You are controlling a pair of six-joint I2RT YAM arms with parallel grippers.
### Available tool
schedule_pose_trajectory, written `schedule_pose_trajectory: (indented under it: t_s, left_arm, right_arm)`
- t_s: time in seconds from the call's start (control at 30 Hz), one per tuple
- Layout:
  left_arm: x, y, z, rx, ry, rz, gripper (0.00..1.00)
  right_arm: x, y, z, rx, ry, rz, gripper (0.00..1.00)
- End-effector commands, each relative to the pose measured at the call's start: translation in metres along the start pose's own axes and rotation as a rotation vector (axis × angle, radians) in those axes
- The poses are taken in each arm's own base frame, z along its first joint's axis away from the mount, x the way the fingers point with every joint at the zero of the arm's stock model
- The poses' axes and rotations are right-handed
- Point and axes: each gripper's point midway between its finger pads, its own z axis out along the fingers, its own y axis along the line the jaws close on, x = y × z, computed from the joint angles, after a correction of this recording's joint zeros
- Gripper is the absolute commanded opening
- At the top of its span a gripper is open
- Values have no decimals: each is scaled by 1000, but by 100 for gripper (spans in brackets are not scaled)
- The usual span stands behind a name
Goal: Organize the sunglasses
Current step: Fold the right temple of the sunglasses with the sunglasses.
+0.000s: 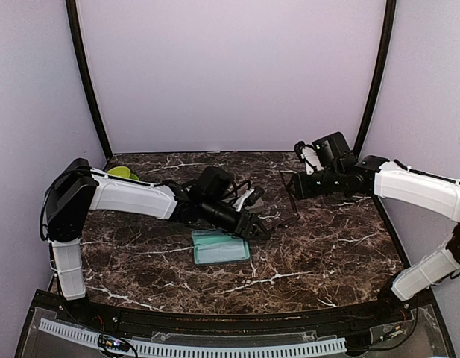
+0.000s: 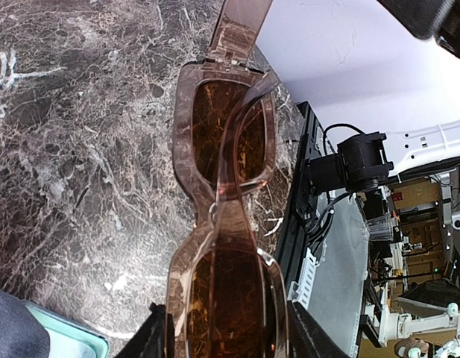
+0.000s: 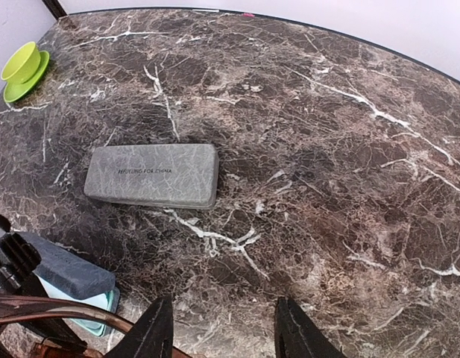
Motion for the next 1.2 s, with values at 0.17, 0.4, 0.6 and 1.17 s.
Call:
schedule_pose_trajectory:
  t_s: [0.17,0.4,0.6,1.17]
  left_arm:
    - [-13,-25,-11,36,-28,62,8]
    - [-12,-24,-11,35,-30,63,8]
    - [-12,-23,-11,38,-32,63,8]
    - [-8,-22,-11,42,-24,71,7]
  right_arm:
    - [7,25,4,-46,8,-44,47]
    - [24,31,6,-49,37,-62,46]
    - [32,35,5,-65,43,-66,46]
    - [36,30,4,-13,66,-98,48]
